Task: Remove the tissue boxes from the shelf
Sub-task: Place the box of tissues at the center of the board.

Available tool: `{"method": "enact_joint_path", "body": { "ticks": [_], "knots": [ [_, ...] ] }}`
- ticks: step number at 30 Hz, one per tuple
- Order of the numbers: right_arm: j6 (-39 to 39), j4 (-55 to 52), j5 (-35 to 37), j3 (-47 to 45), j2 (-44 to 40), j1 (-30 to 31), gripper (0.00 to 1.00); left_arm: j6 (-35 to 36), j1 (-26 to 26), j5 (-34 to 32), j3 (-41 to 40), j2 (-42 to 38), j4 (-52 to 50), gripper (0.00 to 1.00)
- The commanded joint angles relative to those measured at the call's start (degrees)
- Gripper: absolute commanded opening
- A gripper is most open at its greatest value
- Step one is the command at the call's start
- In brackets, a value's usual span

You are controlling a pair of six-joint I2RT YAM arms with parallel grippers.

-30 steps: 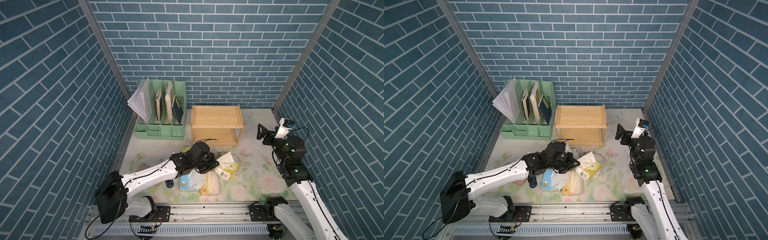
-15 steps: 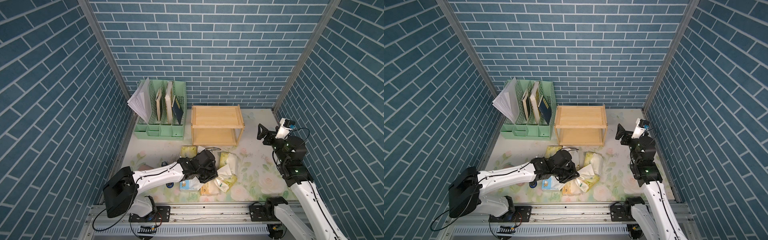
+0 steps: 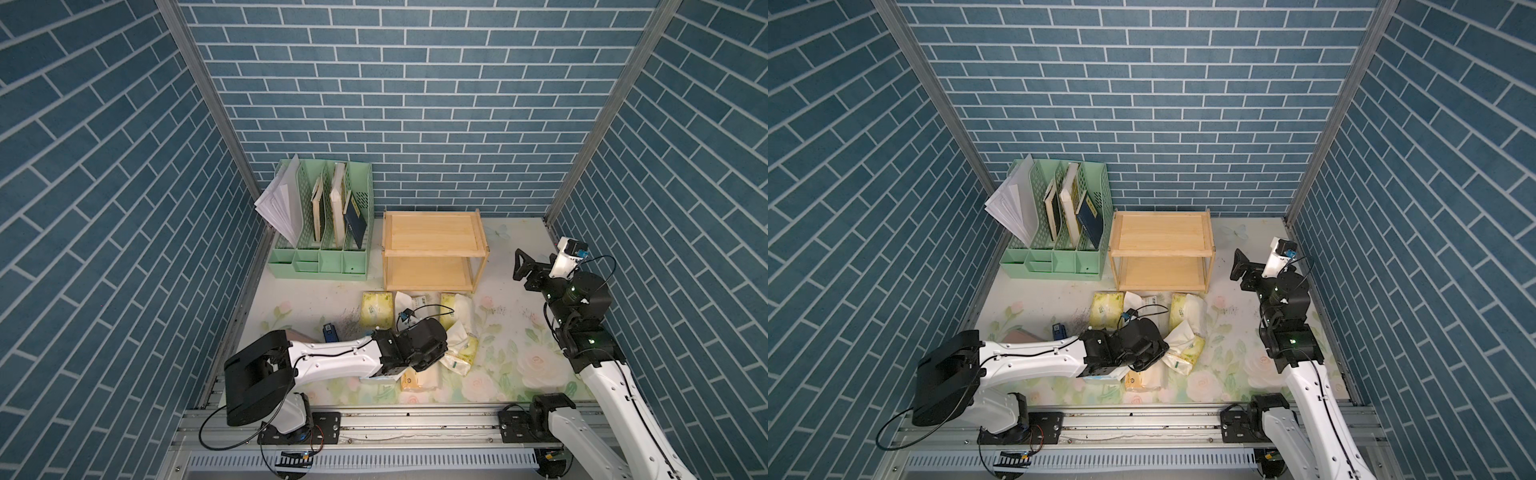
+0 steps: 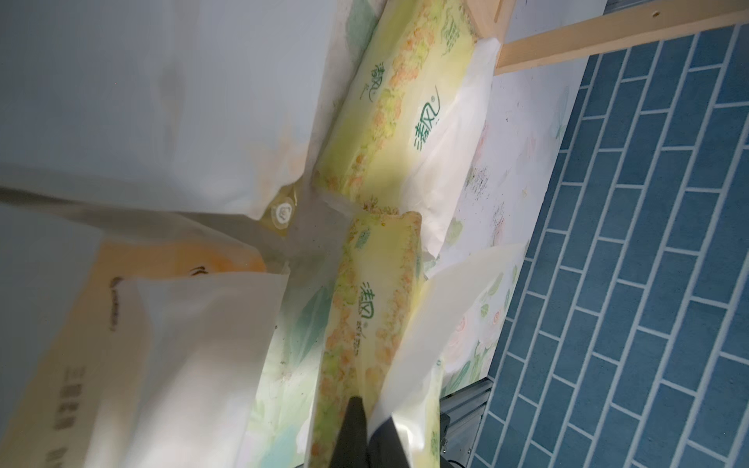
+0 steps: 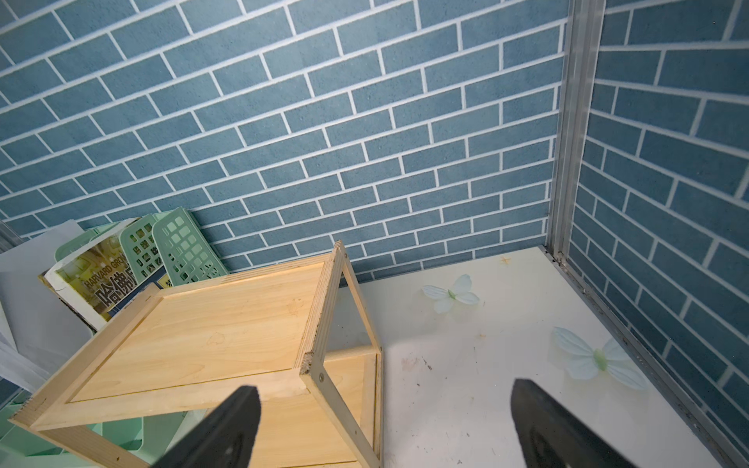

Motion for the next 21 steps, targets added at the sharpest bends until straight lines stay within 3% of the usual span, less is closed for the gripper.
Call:
{"method": "enact_joint_path", "body": {
  "ticks": [1,3,6,9,16,21],
  "knots": [
    [0.6,-1.0,-0.2,-1.1,-0.9,-0.2,1.0,-2.8,-1.0,-5.8,-0.1,1.3,1.2,0.0],
    [0.6,-0.9,0.1,-1.7,-1.1,-0.2,1.0,-4.3,-1.4,-5.5,-1.2,1.8,2.2,0.01],
    [0.7,-0.6,0.3,-2.4,-1.3,-0.3,1.0,-4.9,-1.5,-3.8,-1.7,3.3,3.4,0.34],
    [0.9,-0.5,0.4,-2.7,-1.1,-0.2,1.0,-4.3,-1.6,-1.9,-1.1,4.6,3.6,0.55],
    [-1.2,-1.7,0.8,-2.0,-0.6,-0.3,1.0,-1.3,-1.9,-6.7,-1.1,-0.5,-0.5,0.75],
    [-3.5,-3.8,-0.3,-1.1,-0.4,-0.3,1.0,2.7,-2.0,-11.6,-0.7,-5.3,-2.5,0.8]
  ]
}}
